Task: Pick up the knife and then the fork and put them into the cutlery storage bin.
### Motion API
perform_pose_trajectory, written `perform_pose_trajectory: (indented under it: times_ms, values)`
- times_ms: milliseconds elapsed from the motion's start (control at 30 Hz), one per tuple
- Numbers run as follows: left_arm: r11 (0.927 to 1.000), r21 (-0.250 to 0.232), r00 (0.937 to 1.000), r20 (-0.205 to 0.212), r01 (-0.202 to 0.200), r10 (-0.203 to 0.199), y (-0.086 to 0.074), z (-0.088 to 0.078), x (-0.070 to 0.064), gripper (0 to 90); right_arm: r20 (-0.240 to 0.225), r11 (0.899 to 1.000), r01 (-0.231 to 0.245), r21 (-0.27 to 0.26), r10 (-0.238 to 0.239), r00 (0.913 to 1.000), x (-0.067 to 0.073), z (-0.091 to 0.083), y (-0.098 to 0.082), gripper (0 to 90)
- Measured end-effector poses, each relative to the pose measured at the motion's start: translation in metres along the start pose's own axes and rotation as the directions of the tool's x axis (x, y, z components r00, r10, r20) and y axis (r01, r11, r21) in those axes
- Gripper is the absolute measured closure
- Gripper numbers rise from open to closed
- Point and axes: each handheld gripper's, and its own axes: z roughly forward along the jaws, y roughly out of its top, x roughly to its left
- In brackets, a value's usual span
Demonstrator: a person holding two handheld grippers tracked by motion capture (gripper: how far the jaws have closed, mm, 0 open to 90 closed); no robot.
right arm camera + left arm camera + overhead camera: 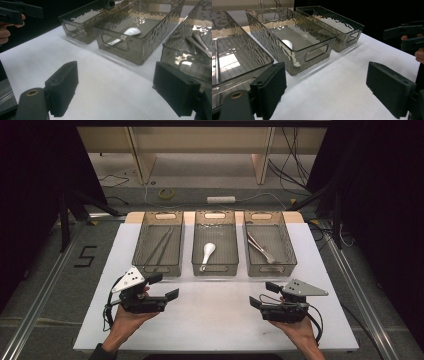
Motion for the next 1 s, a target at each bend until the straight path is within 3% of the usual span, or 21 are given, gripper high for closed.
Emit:
perform_pose_trajectory:
  times_ms: [233,1000]
  values:
    - [1.0,-0.002,1.0,0.0,0.001,-0.001,-0.0003,-0.0011,0.0003,15.9,0.008,1.0,0.009,0.017,-0.01,0.9999,0.005,-0.0016,-0.0046,19.8]
    - [1.0,0.001,1.0,0.005,-0.005,0.005,0.0,-0.0002,-0.0002,15.9,0.037,1.0,0.023,0.017,-0.024,0.999,0.0027,-0.0028,-0.0044,19.7]
